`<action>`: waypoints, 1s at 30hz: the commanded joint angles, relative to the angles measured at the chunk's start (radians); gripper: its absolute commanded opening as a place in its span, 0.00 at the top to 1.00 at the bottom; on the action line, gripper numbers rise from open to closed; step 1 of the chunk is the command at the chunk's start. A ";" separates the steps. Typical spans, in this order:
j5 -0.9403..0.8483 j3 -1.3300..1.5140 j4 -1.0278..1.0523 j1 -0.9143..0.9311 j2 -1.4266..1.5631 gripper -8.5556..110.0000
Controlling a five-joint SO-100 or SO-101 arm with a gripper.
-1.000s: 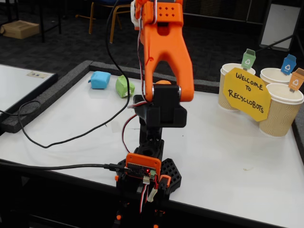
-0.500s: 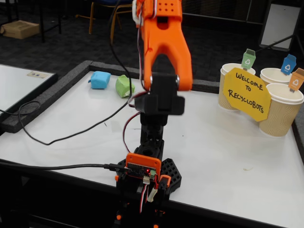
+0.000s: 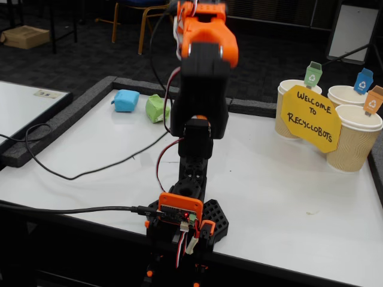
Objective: Sort rubbish by color.
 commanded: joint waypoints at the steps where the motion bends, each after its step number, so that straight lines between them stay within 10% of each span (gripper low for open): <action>1: 0.011 -0.204 -0.064 0.002 -0.158 0.80; 11: 0.034 -0.399 -0.089 -0.014 -0.379 0.81; 30: 0.779 -0.548 0.176 0.025 -0.445 0.81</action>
